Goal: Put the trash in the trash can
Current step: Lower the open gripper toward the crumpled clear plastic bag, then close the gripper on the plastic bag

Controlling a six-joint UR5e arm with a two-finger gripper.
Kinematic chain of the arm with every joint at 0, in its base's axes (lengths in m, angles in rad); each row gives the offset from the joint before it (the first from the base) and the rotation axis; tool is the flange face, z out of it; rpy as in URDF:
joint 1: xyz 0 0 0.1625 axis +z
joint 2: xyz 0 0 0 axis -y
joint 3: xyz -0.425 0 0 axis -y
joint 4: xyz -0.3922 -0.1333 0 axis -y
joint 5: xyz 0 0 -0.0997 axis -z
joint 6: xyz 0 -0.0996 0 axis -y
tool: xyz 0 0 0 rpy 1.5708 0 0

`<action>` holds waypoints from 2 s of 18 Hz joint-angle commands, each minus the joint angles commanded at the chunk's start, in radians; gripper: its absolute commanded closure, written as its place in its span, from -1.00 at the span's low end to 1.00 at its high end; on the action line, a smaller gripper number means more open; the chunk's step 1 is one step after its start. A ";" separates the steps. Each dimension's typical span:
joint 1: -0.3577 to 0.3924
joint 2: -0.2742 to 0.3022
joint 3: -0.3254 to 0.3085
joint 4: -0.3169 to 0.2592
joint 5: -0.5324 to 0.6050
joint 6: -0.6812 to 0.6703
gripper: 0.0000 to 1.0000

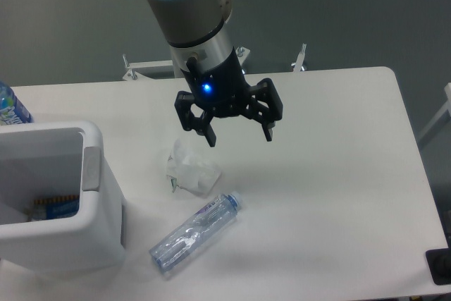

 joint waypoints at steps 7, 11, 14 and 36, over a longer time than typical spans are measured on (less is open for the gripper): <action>0.002 0.000 -0.008 -0.002 -0.005 -0.014 -1.00; 0.003 -0.002 -0.037 0.003 -0.017 -0.046 -1.00; 0.000 0.002 -0.074 0.012 -0.015 -0.077 -1.00; -0.018 -0.078 -0.397 0.020 -0.150 -0.138 -1.00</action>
